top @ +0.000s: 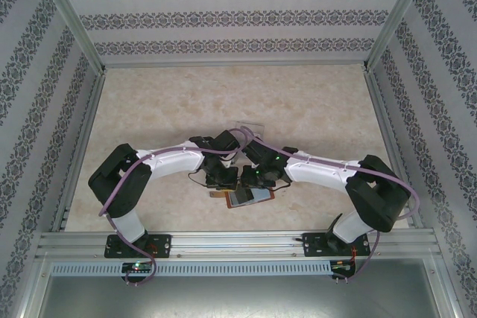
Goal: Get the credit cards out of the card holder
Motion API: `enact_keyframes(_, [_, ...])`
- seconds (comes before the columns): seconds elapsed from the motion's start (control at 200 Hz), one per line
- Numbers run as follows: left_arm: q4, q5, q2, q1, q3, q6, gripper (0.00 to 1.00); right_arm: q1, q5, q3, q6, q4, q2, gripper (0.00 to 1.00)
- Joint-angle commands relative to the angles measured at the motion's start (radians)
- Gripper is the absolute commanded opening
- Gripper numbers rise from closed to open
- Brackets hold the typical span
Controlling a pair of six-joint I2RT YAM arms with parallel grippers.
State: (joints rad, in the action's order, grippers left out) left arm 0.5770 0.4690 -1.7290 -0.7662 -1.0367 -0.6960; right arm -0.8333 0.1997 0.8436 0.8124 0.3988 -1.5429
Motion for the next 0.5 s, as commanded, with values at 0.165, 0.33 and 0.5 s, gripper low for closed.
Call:
enact_keyframes(0.165, [-0.023,0.019,-0.042,-0.012,-0.001,0.005,0.12,0.032,0.043,0.003,-0.045,-0.014,-0.047,0.24])
enact_keyframes(0.33, [-0.003,-0.001,-0.053,-0.012,0.004,0.01,0.12,0.04,0.058,-0.008,-0.049,-0.027,-0.057,0.24])
enact_keyframes(0.5, [0.039,-0.04,-0.062,-0.012,0.002,0.024,0.11,0.047,0.096,-0.03,-0.04,-0.058,-0.059,0.24])
